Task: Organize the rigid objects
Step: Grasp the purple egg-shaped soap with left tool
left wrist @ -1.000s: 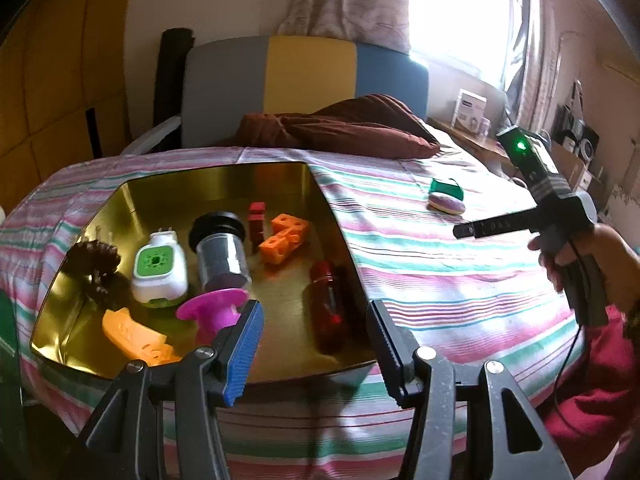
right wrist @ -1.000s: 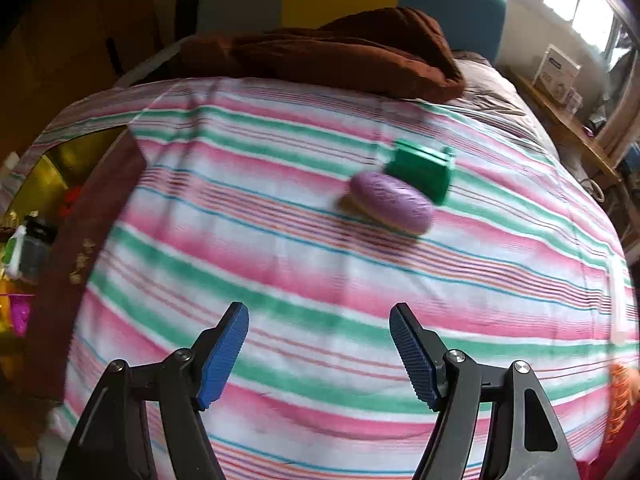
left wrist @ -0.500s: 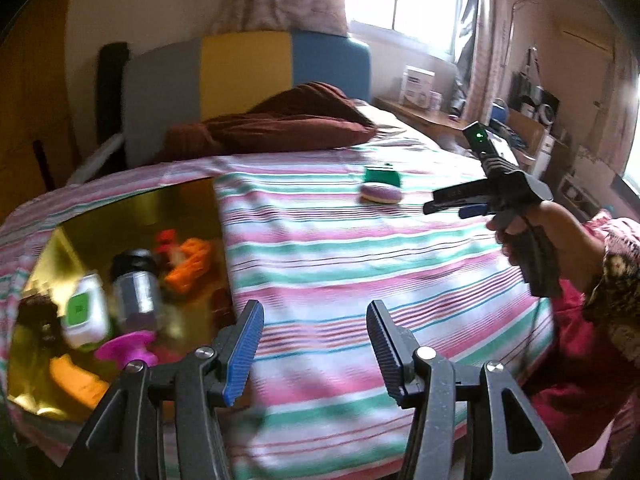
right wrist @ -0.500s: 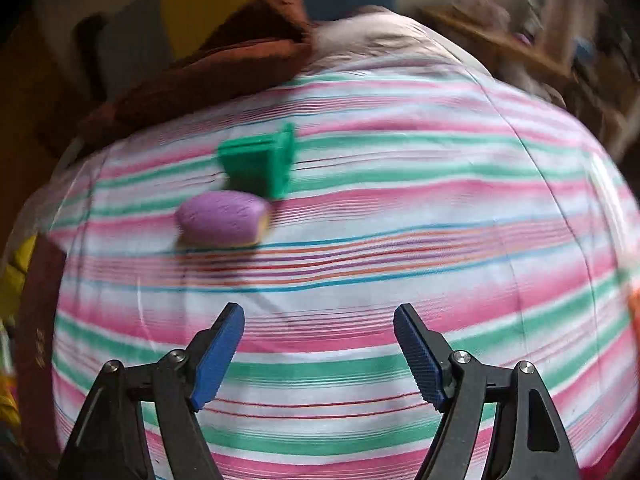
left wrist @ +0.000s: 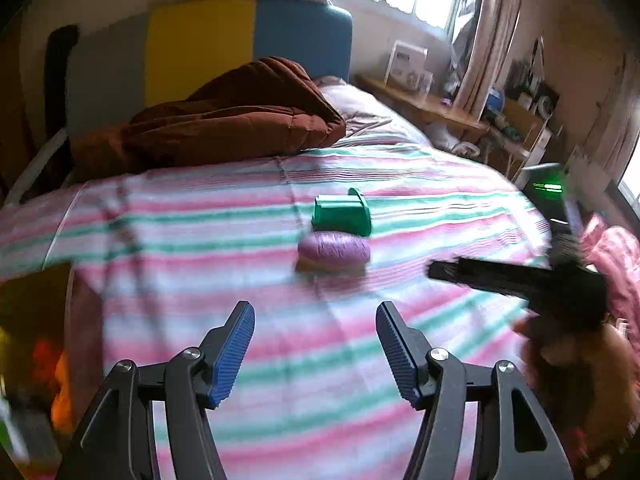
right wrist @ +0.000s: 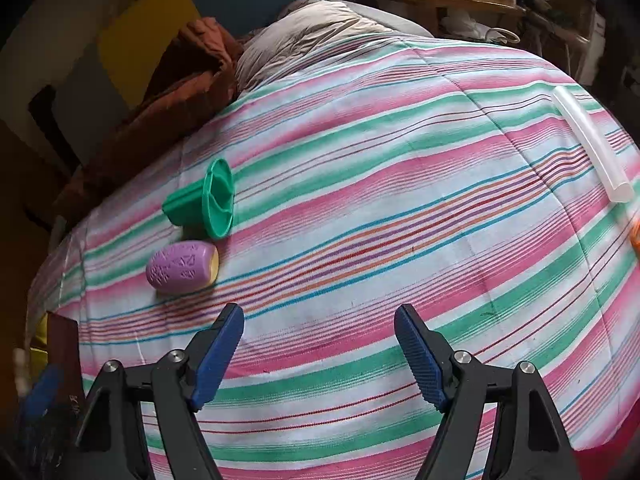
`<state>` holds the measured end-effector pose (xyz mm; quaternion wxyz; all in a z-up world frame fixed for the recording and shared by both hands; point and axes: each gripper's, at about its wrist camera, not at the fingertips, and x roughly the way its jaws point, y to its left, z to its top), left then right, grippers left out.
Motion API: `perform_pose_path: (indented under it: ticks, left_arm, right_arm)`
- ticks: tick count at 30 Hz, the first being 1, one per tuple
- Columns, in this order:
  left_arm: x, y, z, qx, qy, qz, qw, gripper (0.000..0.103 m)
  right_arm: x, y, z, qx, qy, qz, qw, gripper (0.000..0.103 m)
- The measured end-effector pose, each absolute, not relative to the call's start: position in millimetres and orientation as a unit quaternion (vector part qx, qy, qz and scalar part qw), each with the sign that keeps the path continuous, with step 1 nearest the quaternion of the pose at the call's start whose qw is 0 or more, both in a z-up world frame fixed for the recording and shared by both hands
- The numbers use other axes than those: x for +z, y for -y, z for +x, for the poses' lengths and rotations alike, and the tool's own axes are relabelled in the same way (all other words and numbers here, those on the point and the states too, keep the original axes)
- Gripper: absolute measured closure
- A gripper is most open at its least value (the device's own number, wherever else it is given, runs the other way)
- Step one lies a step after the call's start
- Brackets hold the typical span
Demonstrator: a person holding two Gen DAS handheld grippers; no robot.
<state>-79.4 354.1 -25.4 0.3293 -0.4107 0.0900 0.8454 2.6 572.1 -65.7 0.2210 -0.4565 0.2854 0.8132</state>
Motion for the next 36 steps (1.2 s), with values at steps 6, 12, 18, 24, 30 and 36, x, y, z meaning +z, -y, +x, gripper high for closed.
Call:
perform_pose_path:
  ticks: [6,12,18,24,30,36]
  left_arm:
    - [-44.1,-408.3,-114.4,0.839,-0.152,-0.394,0.344,0.039]
    - [-77.6,-439.5,-134.7,0.803,-0.178,-0.415,0.390,0.038]
    - [-74.2,-425.3,-101.2,0.765,-0.173,-0.401,0.474,0.039]
    - [-62.1,-436.2,-86.2,0.808,-0.211,-0.350,0.425,0.037]
    - [-85.7,-471.5,-114.4,0.807,-0.211,-0.397,0.383,0.039]
    - [-99.7,-457.9,-118.6,0.811,-0.176,-0.402,0.387,0.059]
  right_arm:
    - [-64.9,-585.7,4.4,0.807,-0.303,-0.447,0.238,0.023]
    - [-66.9,-596.7,7.0,0.800,-0.329,-0.442,0.238,0.023]
    - [-70.6,-605.7,14.2,0.786,-0.370,-0.435,0.236,0.023]
    - [-71.2,-607.4,20.1,0.780,-0.388,-0.429,0.238,0.023]
    - [-72.5,-609.4,21.5,0.777,-0.391,-0.430,0.243,0.023]
    - [-73.4,-609.9,21.9,0.776,-0.391,-0.431,0.241,0.023]
